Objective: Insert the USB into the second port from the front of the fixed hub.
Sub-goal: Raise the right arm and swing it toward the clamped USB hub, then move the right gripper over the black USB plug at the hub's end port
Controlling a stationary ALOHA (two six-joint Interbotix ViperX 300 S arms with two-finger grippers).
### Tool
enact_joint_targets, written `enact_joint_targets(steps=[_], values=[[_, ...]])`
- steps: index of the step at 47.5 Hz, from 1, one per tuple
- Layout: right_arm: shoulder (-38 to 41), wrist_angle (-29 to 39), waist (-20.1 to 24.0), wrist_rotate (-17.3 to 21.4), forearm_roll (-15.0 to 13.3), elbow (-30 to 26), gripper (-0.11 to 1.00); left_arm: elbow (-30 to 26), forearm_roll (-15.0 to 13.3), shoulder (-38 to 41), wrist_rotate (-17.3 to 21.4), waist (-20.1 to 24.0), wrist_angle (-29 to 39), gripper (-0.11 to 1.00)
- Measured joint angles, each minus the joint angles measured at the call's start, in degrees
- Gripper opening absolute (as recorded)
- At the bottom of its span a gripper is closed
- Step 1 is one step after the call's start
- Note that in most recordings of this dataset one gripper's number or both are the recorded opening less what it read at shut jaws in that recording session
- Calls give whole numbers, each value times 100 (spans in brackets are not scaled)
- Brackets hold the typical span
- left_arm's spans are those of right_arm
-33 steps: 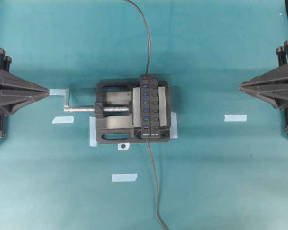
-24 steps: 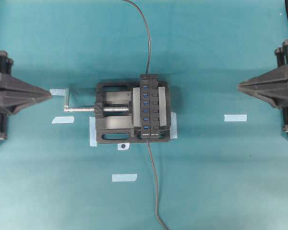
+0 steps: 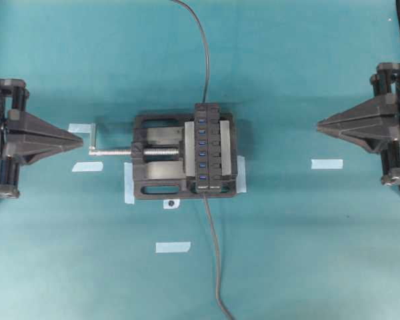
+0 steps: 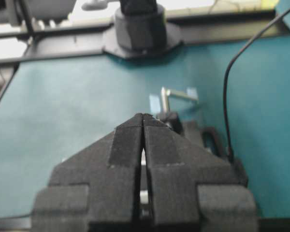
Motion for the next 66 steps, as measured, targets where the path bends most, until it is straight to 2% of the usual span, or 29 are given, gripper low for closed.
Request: enact_joint_targets(steps=[12, 31, 44, 57, 66], values=[[466, 844, -132, 70, 0, -352, 2, -62, 0, 0, 0, -9, 448, 0], [1450, 1652, -527, 70, 0, -879, 2, -97, 0, 88, -97, 26, 923, 0], [1969, 1775, -563, 70, -9, -1090, 2, -132, 0, 149, -123, 88, 1283, 0], [2408, 1793, -809, 70, -18, -1292, 2, -264, 0, 483, -123, 167, 1459, 0], [2716, 1978, -896, 70, -176, -1459, 2, -316, 0, 782, -123, 176, 1468, 0]])
